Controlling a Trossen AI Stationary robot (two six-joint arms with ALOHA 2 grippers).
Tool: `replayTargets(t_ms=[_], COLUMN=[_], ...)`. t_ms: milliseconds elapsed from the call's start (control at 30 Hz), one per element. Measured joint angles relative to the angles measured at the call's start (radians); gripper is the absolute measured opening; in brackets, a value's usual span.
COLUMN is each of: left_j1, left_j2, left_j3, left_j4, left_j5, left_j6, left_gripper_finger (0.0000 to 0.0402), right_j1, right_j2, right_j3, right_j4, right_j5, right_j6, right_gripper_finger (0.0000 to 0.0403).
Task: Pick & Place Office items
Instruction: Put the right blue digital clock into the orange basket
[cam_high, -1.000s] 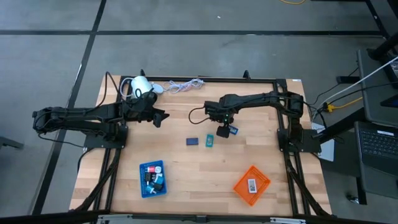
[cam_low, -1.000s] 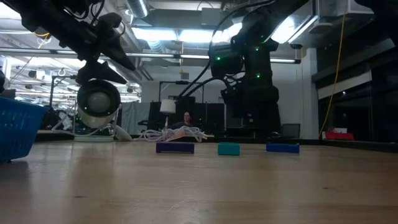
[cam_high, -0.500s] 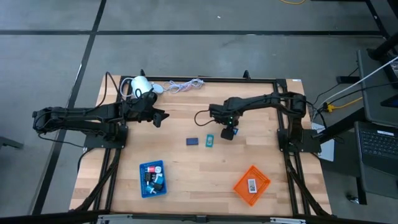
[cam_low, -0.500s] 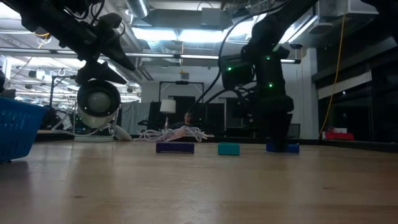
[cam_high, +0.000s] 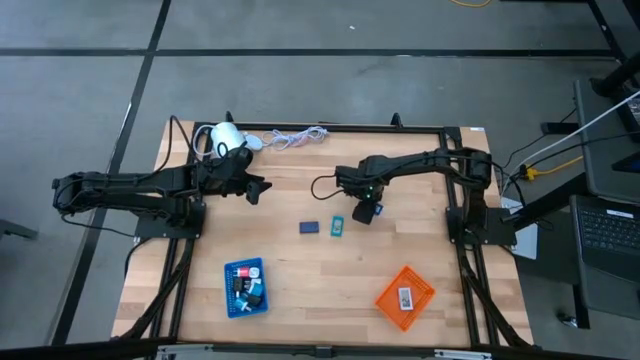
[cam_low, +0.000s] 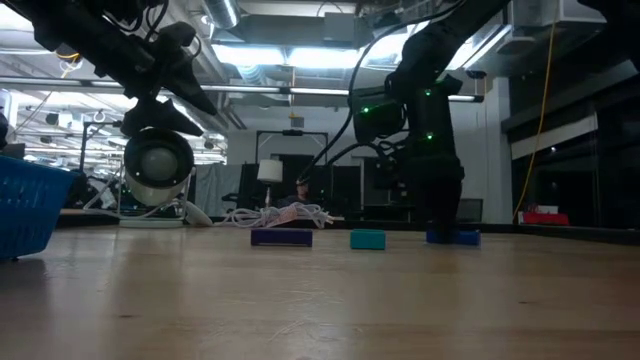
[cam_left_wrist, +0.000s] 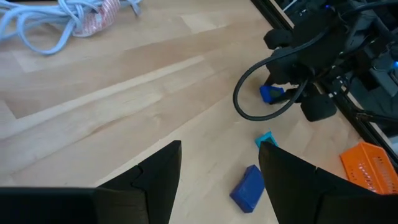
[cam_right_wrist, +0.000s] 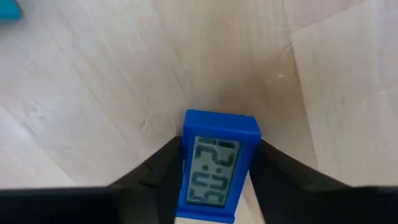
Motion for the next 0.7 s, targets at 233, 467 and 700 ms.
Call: replayTargets(t_ms=[233,467,700], left_j1=[0.000,0.000,0.000], left_j2=[0.000,0.000,0.000], left_j3=[0.000,0.000,0.000], left_j4=[0.000,0.005,0.034], left_j5=[-0.044,-0.050,-0.050], left_j6=[0.018,0.034,0.042], left_gripper_finger=[0.0210,0.0210,0.0210], right_j1=[-0.007,-0.007,-0.025], right_j2=[-0.001,0.009,0.008], right_j3=[0.006,0.117,0.295], right_j4=[0.047,0.182,0.374], right_j5=[-0.067,-0.217,-0.344], right_j6=[0.140,0.185,0.329], right_gripper_finger=[0.0145,0.0145,0.0145])
